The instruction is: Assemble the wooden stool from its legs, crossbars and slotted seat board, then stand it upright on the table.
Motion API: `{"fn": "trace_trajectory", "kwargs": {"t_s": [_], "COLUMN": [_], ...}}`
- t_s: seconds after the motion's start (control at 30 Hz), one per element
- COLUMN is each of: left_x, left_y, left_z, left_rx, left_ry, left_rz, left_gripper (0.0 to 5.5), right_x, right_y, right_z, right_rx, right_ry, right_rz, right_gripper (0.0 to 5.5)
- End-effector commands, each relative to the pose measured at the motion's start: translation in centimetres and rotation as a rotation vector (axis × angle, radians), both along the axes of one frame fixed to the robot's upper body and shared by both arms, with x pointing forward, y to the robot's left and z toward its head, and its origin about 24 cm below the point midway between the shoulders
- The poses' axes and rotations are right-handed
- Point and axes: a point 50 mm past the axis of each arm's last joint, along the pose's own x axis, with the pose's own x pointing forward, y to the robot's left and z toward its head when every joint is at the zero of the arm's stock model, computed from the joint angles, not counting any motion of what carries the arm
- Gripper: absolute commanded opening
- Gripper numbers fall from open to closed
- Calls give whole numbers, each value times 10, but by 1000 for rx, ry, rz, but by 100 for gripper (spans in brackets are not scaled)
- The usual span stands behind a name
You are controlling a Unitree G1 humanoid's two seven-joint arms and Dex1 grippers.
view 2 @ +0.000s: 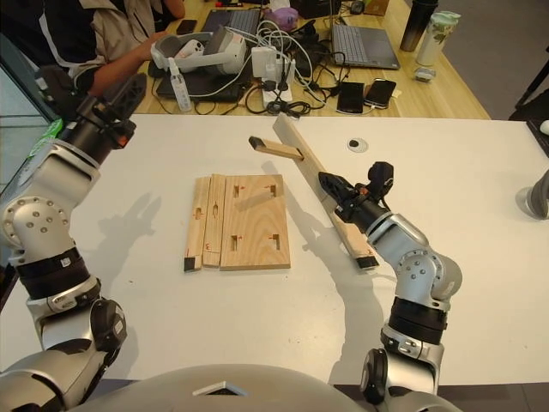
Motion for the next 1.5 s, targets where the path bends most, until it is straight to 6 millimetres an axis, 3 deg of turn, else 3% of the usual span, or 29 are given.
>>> {"fn": "trace_trajectory", "kwargs": {"t_s": [0.03, 0.1, 0.3, 0.67, 0.93, 1.2, 1.4, 1.5], "left_x": [13, 14, 3, -20, -24, -36, -44, -43], "left_y": [-12, -23, -42, -53, -56, -58, -63, -62], "left_z": [-2, -2, -13, 6, 11, 20, 22, 21], "left_rx": [-152, -273, -398, -500, -526, -559, -587, -589], "left_ry": [66, 88, 134, 54, 42, -5, -32, -30], "left_rz": [-140, -260, -486, -696, -726, -795, -839, -824], "left_gripper": [187, 187, 187, 187, 187, 187, 111, 105], "right_x": [-2, -6, -15, -21, -28, -28, -31, -29], "right_y": [19, 27, 40, 47, 48, 28, 30, 29], "right_z": [27, 38, 58, 61, 62, 50, 44, 41], "right_rx": [142, 221, 377, 409, 422, 409, 415, 391], "right_ry": [-111, -163, -240, -234, -232, -186, -167, -162], "right_rz": [125, 194, 339, 445, 547, 571, 621, 611], "right_gripper": [95, 95, 95, 95, 95, 95, 95, 95]}}
